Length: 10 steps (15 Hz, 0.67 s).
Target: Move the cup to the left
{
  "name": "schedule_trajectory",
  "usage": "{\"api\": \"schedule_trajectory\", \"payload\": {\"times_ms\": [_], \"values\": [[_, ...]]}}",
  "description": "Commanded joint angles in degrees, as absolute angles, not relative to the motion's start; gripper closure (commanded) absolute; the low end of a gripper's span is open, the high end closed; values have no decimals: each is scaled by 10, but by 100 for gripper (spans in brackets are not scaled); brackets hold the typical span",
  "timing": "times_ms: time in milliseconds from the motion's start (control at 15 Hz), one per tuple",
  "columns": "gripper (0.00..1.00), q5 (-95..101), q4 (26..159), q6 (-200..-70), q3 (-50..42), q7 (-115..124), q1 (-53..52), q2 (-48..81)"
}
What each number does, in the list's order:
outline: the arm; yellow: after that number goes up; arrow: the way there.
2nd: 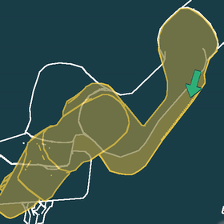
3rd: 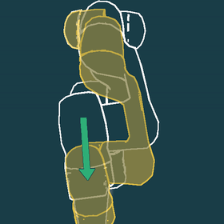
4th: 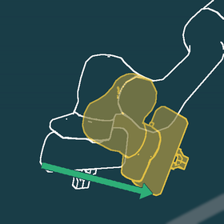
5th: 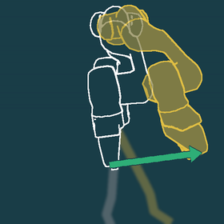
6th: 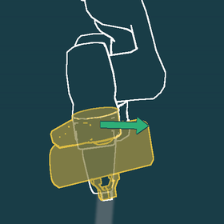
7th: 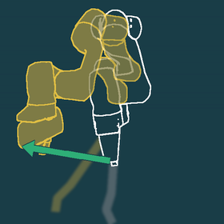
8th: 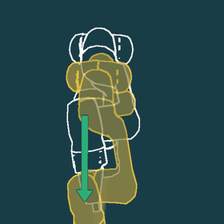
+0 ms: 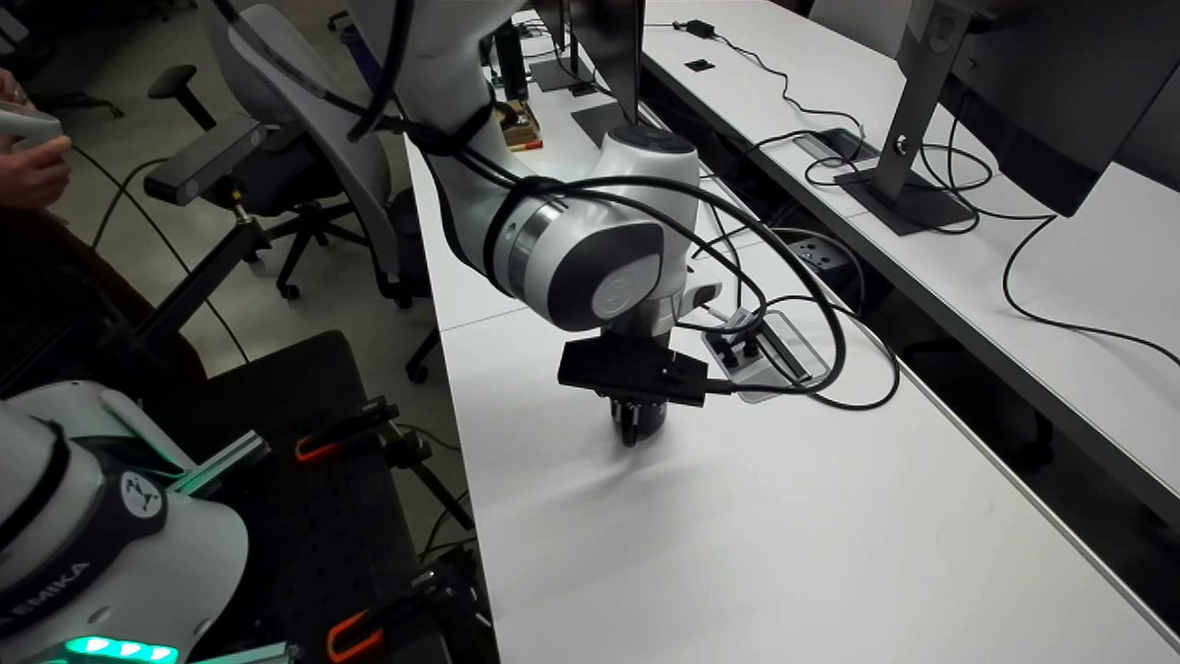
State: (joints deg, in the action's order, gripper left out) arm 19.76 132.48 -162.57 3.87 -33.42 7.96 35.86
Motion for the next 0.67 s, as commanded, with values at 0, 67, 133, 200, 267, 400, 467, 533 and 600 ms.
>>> {"api": "schedule_trajectory", "payload": {"times_ms": [0,67,133,200,267,400,467,533,600], "values": [[96,203,1298,-1585,48,-350,66,350],[96,204,1290,-1576,50,-352,60,350],[96,205,1282,-1567,52,-354,53,350],[96,205,1273,-1558,53,-356,47,352],[96,206,1264,-1549,56,-359,40,353],[96,207,1244,-1531,60,-364,26,359],[96,208,1233,-1523,61,-366,18,362],[96,207,1224,-1516,64,-368,12,364],[96,205,1216,-1510,67,-371,7,367]]}}
